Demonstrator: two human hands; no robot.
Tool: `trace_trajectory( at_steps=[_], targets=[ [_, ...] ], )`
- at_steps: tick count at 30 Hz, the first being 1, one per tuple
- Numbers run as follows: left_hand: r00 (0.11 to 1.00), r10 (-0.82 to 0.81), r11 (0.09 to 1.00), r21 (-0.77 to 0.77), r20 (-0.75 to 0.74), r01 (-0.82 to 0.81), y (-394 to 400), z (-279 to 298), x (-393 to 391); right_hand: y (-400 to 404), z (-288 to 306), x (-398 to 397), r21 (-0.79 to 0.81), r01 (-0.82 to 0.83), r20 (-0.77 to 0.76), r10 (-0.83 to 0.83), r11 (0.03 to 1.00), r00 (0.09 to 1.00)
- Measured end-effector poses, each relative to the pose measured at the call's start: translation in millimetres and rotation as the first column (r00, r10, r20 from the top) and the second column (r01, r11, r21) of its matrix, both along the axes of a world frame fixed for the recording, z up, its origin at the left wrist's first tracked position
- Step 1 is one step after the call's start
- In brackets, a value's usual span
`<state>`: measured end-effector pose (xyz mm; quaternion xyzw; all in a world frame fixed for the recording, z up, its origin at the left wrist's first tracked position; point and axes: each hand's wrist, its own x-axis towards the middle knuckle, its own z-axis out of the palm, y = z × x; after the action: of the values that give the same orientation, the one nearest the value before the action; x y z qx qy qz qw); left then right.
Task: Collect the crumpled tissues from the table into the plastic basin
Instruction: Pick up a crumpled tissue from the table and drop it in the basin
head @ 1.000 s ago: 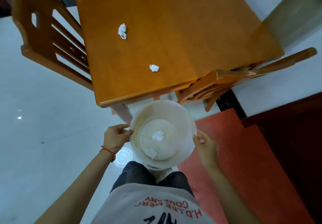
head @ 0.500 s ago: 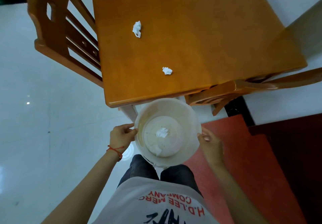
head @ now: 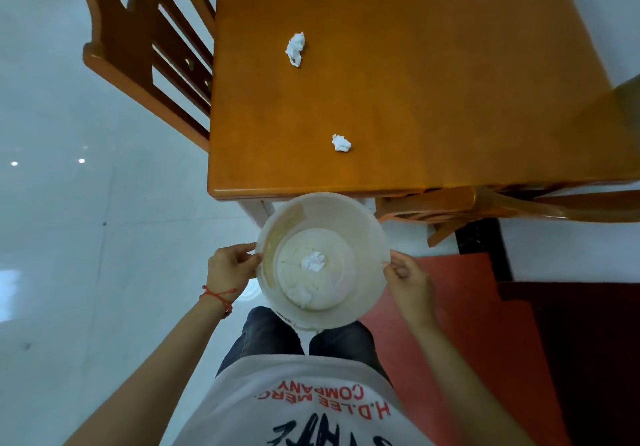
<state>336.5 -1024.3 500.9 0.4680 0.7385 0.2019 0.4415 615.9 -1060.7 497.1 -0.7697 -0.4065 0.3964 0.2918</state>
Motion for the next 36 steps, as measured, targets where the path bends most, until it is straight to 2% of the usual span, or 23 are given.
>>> trace_trajectory(
  at_steps=[6, 9, 15, 23, 31, 36],
  targets=[
    [0.998, 0.061, 0.998, -0.006, -0.019, -0.061, -6, 1, 4, 26, 4, 15, 0.07, -0.106, 0.079, 0.1, 0.992, 0.992],
    [0.997, 0.067, 0.998, 0.002, -0.037, -0.067, -8, 0, 4, 62, 11, 11, 0.18, -0.179, 0.14, 0.155, 0.967, 0.978],
    [0.994, 0.087, 0.996, 0.028, -0.069, -0.085, -10, 5, 3, 146, 17, -16, 0.284, -0.31, 0.15, 0.278, 0.907, 0.949],
    [0.986, 0.16, 0.987, 0.002, -0.051, -0.16, -16, 6, 1, 211, -5, -40, 0.247, -0.449, 0.229, 0.398, 0.859, 0.888],
    [0.979, 0.198, 0.98, -0.008, -0.051, -0.199, -20, 6, 0, 221, -16, -48, 0.242, -0.578, 0.355, 0.483, 0.78, 0.8],
    [0.976, 0.215, 0.976, -0.016, -0.018, -0.215, -22, 3, 0, 210, -12, -47, 0.289, -0.549, 0.326, 0.459, 0.784, 0.827]
  ],
)
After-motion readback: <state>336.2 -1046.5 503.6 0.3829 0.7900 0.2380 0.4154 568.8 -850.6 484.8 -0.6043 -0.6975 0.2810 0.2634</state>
